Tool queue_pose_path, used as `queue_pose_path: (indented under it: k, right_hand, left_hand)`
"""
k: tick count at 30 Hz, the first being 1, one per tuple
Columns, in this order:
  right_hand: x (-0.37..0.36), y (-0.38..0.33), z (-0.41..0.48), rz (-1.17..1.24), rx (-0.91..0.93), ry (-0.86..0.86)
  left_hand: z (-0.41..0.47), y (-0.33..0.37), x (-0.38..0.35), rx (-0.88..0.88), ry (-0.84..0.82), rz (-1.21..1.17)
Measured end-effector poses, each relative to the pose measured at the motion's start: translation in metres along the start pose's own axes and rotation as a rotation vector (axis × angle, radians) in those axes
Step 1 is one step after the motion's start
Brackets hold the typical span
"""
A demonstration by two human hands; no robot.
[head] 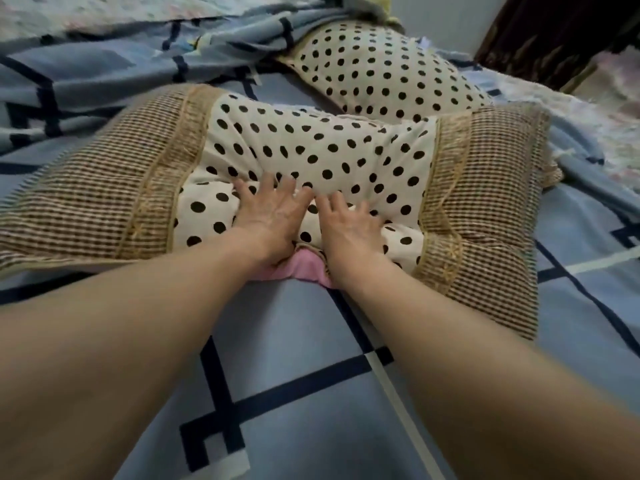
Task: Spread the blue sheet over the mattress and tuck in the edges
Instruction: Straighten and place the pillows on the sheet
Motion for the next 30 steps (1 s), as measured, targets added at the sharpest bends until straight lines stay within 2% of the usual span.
queue_pose_path:
  k: [4,7,11,15,18,21,24,25,26,30]
  right_hand:
    - [0.007,-0.01,-0.033,0.05,0.004,0.052]
    - [0.022,-0.014,-0.08,0.113,0.007,0.029]
    - [0.064,-0.003,-0.164,0.322,-0.06,0.058]
    - [0.094,0.038,-0.299,0.483,-0.188,0.053]
    - [0.117,0.072,-0.387,0.471,-0.263,0.098]
    - [0.135,0.105,-0.457,0.438,-0.357,0.072]
    - [0.152,0.154,-0.529,0.405,-0.528,0.082]
    - [0.156,0.177,-0.553,0.373,-0.604,0.098]
    - [0.158,0.174,-0.556,0.366,-0.627,0.113]
    - [0.159,0.265,-0.636,0.341,-0.935,0.193]
  left_hand:
    - [-0.027,0.005,0.006,-0.012,-0.115,0.0]
    - [-0.069,0.02,0.025,-0.039,-0.176,0.044]
    - [-0.149,0.058,0.082,-0.092,-0.128,0.014]
    - [-0.249,0.133,0.129,-0.202,-0.099,0.012]
    - [-0.304,0.197,0.154,-0.345,0.053,-0.02]
    - [-0.338,0.254,0.184,-0.496,0.177,-0.062]
    - [-0.366,0.33,0.218,-0.731,0.292,-0.122]
    - [-0.371,0.363,0.228,-0.822,0.29,-0.138]
    - [-0.372,0.367,0.234,-0.866,0.291,-0.111]
    - [-0.385,0.496,0.265,-1.149,0.263,-0.093]
Point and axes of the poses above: each hand's wrist, its own z-axis towards the middle knuckle, its own x-axis out of the back of the hand, y = z × x, the point moved 7 cm from there along z, towards the middle knuckle, and after that the axes turned 1 degree about -x, right-handed, at the moved point
